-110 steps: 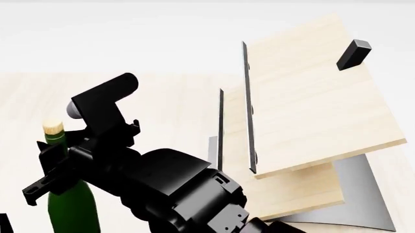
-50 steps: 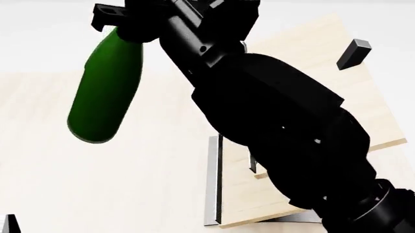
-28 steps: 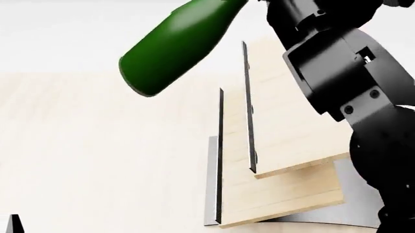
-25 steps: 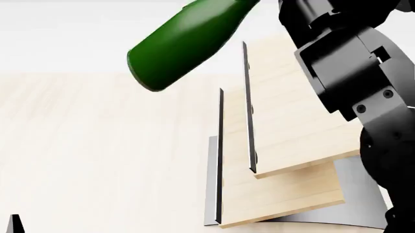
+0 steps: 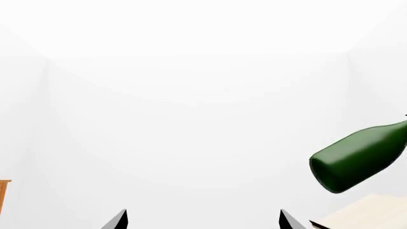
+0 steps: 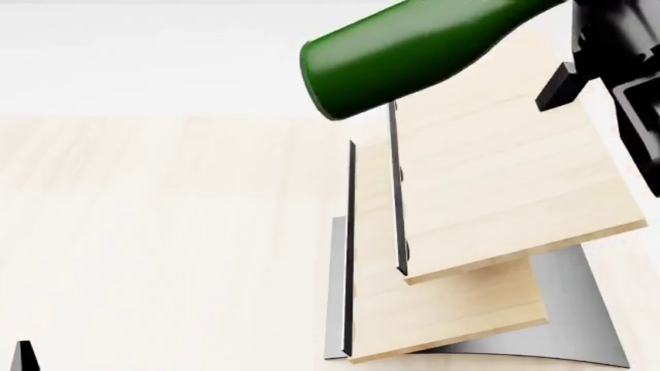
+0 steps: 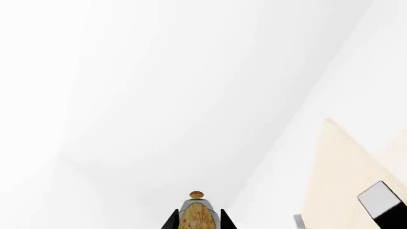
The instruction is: Put the wine bottle on the wine rack.
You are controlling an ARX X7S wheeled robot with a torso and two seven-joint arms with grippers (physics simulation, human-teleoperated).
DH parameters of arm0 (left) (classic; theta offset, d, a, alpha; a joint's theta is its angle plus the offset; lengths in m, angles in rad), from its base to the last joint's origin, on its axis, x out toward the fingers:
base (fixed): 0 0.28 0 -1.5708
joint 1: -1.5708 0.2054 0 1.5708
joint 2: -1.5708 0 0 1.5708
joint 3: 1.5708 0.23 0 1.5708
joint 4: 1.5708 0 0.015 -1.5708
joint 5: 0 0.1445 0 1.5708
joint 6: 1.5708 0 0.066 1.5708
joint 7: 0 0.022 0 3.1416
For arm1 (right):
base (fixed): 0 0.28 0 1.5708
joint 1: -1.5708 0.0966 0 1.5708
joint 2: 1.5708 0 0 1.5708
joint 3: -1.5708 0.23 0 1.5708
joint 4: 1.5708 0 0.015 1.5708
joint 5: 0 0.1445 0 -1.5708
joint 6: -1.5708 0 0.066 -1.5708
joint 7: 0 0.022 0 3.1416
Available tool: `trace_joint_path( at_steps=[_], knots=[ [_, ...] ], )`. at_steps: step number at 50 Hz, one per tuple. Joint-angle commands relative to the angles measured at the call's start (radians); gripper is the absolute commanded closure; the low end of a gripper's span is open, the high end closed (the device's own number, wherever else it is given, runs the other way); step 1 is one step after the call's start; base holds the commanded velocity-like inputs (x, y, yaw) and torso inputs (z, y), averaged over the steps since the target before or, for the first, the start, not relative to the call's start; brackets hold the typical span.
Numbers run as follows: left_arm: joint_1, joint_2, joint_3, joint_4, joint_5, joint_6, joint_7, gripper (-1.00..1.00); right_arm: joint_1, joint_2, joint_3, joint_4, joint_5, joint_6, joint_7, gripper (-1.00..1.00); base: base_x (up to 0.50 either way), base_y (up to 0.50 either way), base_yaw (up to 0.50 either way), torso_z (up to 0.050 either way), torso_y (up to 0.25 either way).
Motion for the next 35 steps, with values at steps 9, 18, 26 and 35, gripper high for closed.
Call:
trace_joint_path(
  at_steps=[9,18,26,35],
  knots=[
    [-0.004,-0.003,0.005,-0.005,0.001,0.000,-0.002,-1.00,-0.027,0.106,0.069,-0.033,-0.010,0.008,0.007,1.00,0.00,0.00,0.00,0.000,0.001],
    [-0.003,-0.004,0.008,-0.010,-0.003,0.019,-0.004,-1.00,-0.053,0.119,0.070,-0.044,-0.004,0.015,0.015,1.00,0.00,0.00,0.00,0.000,0.000],
    [-0.006,-0.003,0.012,-0.014,0.002,0.007,-0.004,-1.00,-0.061,0.127,0.067,-0.052,0.012,0.037,0.013,1.00,0.00,0.00,0.00,0.000,0.001],
    [-0.008,-0.004,0.014,-0.013,-0.002,0.008,-0.005,-1.00,-0.063,0.142,0.072,0.014,0.058,0.085,-0.040,1.00,0.00,0.00,0.00,0.002,0.000]
  ],
)
